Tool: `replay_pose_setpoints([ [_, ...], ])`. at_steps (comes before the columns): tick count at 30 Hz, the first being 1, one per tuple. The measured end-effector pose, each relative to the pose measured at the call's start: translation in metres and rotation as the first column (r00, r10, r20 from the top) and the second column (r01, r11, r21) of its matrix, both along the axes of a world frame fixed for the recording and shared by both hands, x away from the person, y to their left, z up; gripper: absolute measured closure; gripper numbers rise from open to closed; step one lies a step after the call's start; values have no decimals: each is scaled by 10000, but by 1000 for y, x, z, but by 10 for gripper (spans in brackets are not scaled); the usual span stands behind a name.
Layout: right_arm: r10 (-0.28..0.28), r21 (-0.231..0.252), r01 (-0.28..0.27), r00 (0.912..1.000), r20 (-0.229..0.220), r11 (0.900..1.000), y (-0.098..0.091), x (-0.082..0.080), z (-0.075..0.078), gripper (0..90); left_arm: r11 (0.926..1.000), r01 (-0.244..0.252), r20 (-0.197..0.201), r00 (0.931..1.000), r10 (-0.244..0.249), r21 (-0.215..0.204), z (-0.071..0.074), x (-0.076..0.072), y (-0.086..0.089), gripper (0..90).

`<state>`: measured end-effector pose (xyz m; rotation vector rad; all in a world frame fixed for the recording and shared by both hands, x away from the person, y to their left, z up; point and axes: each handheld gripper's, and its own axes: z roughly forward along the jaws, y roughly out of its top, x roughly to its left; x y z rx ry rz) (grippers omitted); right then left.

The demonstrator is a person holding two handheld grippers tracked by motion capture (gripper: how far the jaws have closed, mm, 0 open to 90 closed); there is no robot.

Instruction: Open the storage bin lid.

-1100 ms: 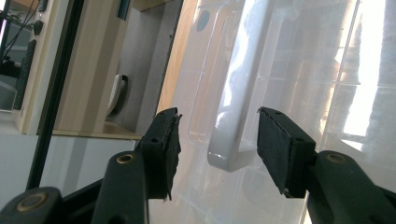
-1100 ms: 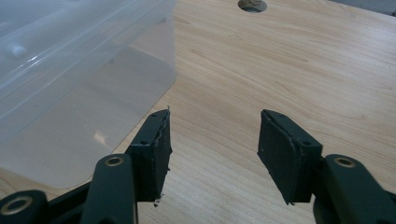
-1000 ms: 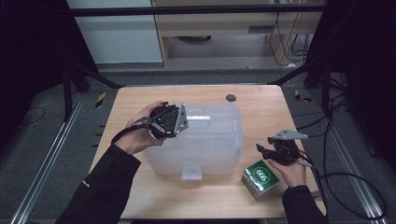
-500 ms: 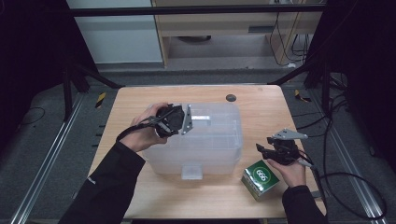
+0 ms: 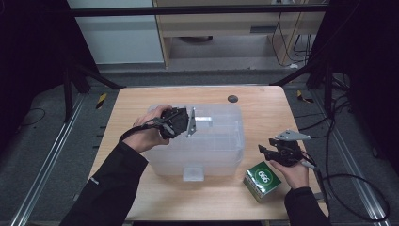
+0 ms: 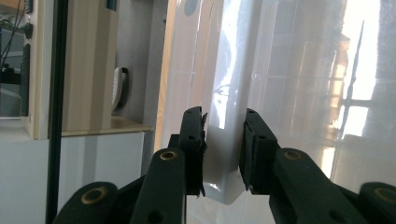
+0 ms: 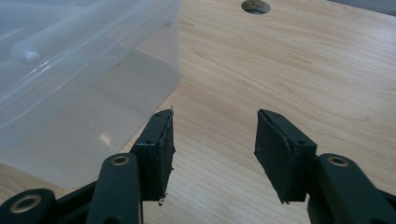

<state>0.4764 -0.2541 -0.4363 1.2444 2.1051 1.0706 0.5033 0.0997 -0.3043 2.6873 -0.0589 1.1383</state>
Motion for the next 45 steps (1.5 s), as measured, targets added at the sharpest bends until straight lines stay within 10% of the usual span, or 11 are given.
replay_pose_setpoints([
  [31,953,694,-972,9950,302,9928,9,-21,29,851,10000,29,31,10000,-29,-89,4,2,1,730],
  [45,1293,984,-1310,9913,239,9865,12,-26,34,900,9966,-328,289,9990,351,-759,11,12,3,714],
])
